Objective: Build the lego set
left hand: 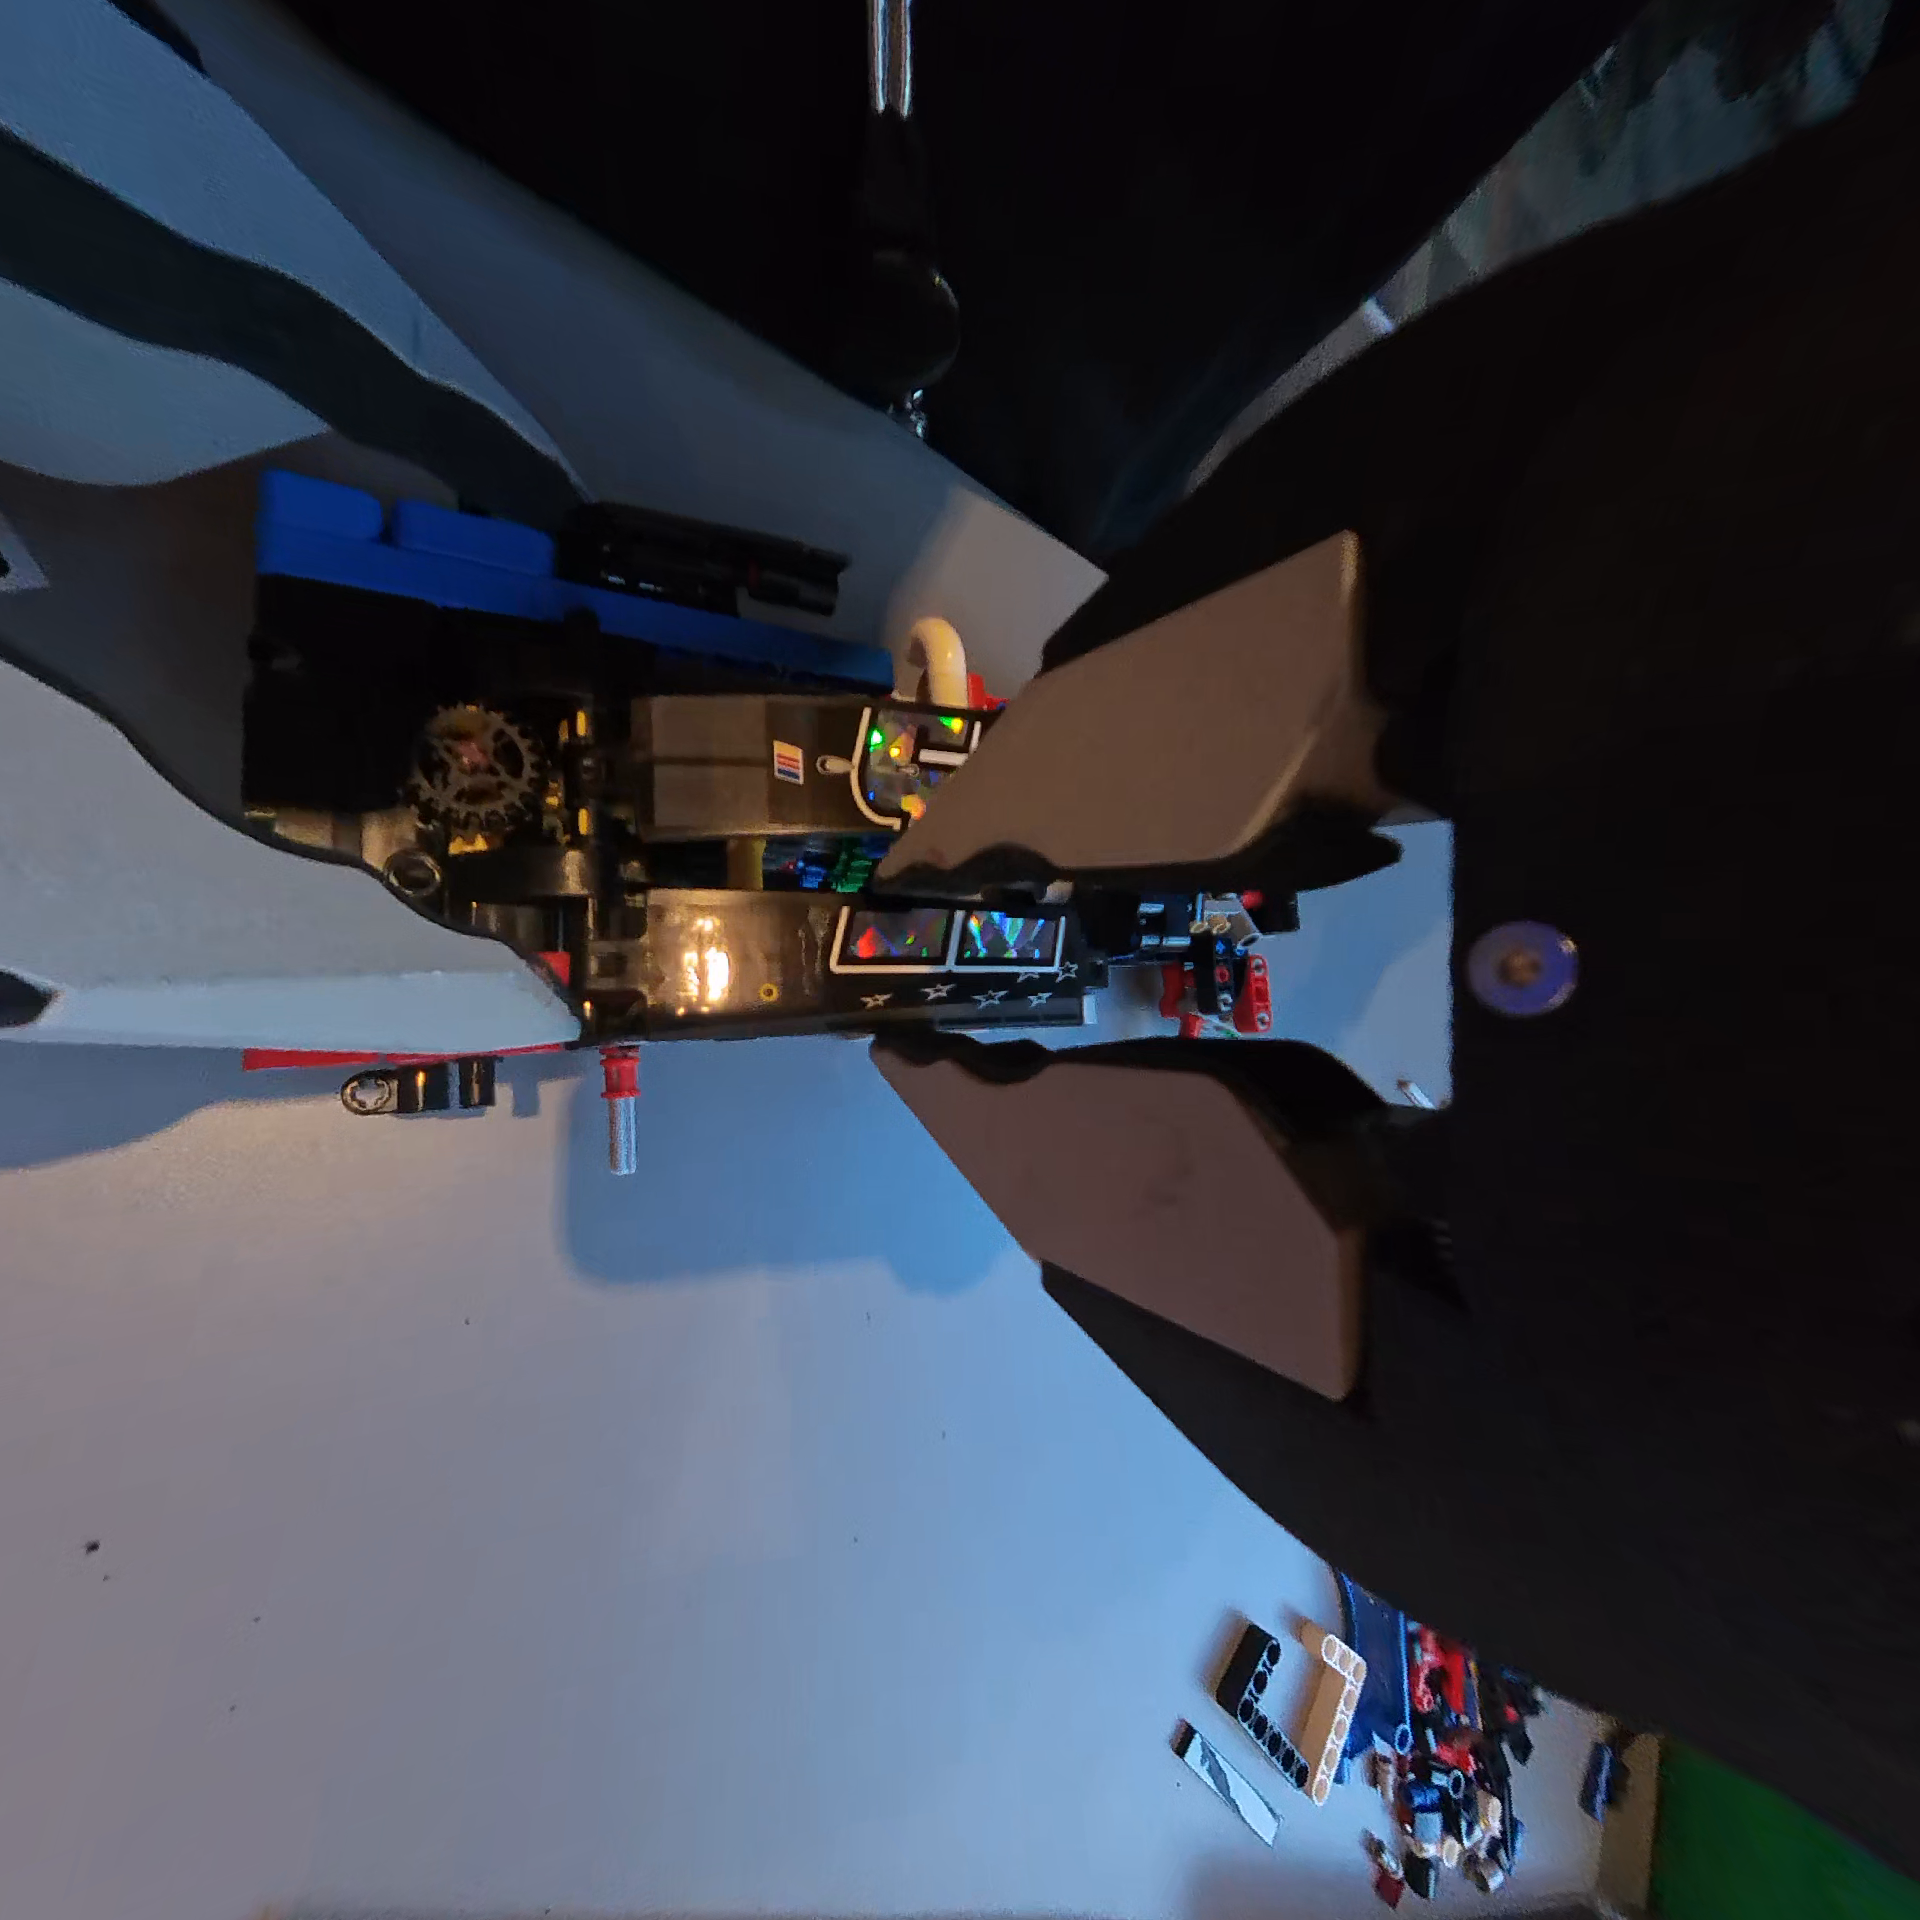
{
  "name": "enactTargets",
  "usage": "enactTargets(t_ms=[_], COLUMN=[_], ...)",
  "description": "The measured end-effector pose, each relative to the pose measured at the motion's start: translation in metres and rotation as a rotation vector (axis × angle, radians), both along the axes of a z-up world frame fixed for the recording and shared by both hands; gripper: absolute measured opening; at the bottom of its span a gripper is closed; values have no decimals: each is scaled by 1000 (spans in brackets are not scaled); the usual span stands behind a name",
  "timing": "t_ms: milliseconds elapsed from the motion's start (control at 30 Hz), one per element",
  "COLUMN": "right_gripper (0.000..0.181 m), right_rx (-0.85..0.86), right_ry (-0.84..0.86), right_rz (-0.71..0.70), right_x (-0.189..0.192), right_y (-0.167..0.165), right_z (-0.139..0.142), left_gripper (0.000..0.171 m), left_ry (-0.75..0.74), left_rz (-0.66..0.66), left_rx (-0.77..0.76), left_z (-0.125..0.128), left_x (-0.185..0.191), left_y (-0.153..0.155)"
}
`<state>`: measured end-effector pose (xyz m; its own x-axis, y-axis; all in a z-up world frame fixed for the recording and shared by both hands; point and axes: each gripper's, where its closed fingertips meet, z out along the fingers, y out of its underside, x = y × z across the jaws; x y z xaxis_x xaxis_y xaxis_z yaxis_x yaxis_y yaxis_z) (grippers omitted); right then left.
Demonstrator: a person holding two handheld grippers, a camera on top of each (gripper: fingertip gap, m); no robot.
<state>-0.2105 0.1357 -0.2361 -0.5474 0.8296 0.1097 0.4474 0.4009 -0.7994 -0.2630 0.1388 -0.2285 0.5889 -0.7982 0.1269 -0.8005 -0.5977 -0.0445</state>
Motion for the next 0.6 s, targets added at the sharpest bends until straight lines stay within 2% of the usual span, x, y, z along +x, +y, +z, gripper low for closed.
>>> enactTargets(t_ms=[200, 400, 500, 600], right_gripper=[83, 80, 79, 77], right_rx=[-65, -153, -175, -205], right_ry=[15, 54, 53, 57], right_rz=[4, -4, -7, -12], right_x=[3, 5, 5, 6], right_y=[3, 8, 9, 9], right_z=[9, 23, 23, 24], left_gripper=[23, 23, 23, 23], left_ry=[72, 19, 56, 25], left_rz=[-56, -42, -27, 16], left_rx=[6, 7, 39, 66], left_z=[2, 10, 12, 16], left_x=[-6, -9, -23, -34], left_y=[-3, -8, -9, -16])
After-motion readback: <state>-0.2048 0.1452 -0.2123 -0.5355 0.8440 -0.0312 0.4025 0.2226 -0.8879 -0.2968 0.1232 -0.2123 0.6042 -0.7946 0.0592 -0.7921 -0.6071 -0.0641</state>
